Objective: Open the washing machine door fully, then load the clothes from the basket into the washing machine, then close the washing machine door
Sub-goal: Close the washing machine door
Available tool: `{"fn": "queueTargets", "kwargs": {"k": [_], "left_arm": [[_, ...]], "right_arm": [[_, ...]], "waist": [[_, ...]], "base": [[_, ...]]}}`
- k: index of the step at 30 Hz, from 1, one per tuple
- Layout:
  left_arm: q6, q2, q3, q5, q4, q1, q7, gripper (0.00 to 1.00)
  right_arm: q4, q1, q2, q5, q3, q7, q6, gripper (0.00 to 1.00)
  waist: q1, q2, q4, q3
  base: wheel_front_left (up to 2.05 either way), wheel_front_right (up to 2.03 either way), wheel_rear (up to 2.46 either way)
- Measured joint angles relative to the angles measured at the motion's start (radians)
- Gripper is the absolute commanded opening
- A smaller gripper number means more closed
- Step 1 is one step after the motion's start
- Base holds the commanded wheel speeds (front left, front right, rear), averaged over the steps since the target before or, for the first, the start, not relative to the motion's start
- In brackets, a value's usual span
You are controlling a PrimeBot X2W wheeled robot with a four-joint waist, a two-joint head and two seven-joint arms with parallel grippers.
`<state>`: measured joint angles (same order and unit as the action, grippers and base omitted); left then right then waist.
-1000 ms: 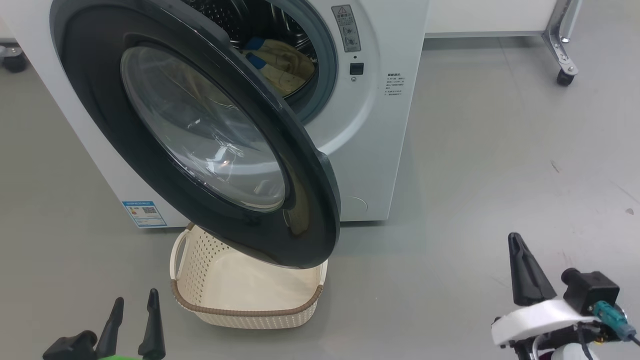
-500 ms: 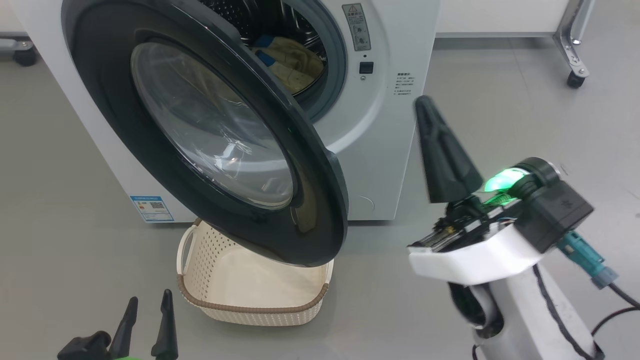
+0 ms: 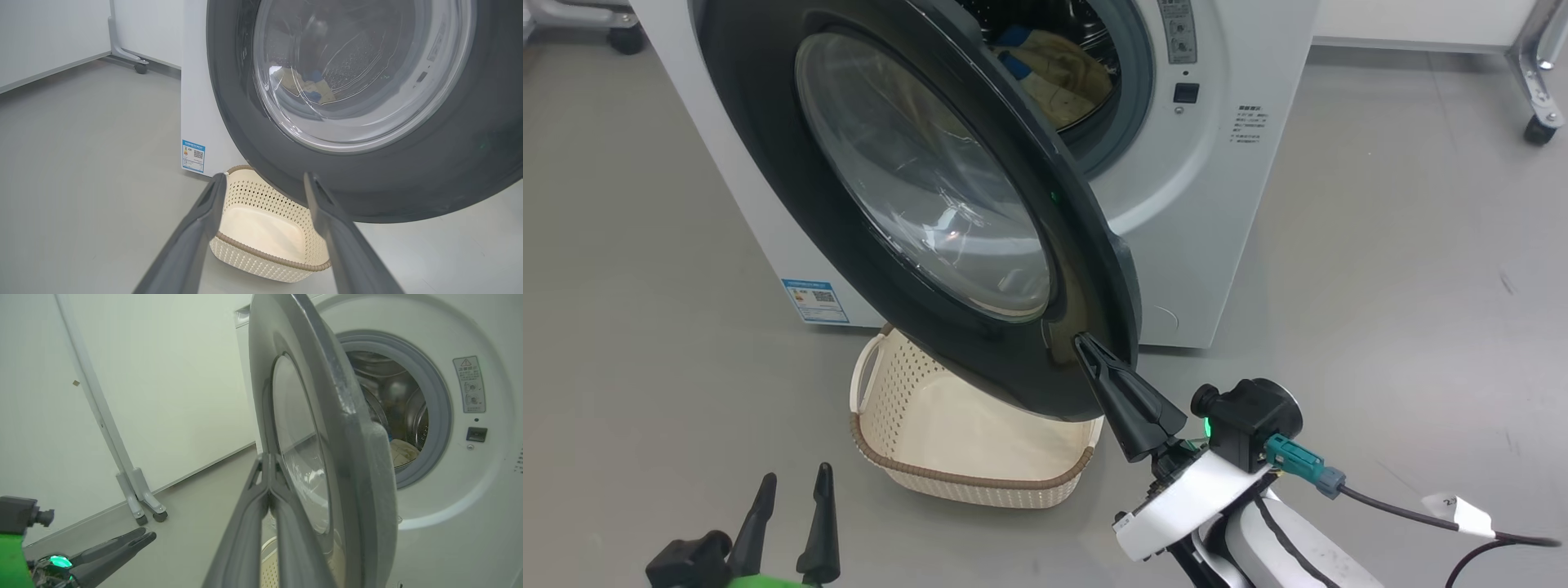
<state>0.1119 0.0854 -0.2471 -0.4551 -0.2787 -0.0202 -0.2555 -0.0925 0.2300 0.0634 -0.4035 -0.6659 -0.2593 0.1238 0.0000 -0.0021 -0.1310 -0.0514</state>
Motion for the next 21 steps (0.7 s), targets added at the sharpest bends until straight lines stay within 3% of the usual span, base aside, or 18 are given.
{"fn": "queueTargets", "kwargs": {"k": [21], "left_arm": [[0.006,-0.024,0.017,-0.001,0.021,-0.023,0.000,1.00]], "right_arm": [[-0.097,0.108,-0.001,-0.037,0.055,0.000,0.000,0.00]], "waist": [[0.0000,0.0001,-0.080,-0.075]], "base": [[0.00,0.00,0.00]]}}
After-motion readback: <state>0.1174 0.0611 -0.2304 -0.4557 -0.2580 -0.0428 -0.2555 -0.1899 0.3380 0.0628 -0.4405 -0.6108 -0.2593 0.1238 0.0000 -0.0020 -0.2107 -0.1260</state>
